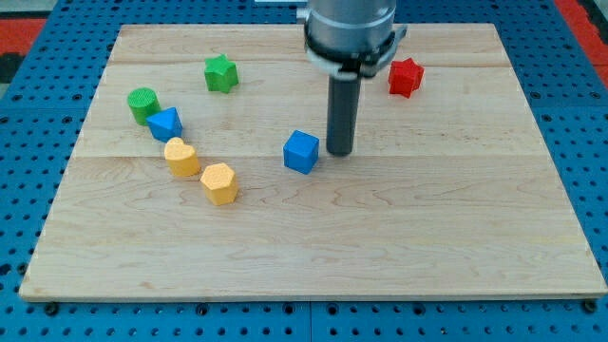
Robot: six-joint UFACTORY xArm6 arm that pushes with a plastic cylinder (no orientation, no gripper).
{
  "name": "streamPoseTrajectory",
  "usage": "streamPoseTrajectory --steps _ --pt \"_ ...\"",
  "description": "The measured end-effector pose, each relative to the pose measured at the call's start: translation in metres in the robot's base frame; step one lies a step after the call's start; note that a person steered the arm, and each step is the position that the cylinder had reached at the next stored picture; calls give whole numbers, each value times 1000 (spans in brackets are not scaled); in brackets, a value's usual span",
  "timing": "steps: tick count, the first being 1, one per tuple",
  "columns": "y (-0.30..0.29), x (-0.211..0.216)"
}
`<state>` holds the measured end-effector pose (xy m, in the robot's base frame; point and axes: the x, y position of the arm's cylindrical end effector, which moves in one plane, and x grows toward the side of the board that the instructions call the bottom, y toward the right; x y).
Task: Push the blue cube to the center of the board
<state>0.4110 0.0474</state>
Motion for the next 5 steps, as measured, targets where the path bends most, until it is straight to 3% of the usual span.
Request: streamPoseTrajectory --steps 1,3,5 --pt "5 -81" --pt "60 -134" --pt "-37 -140"
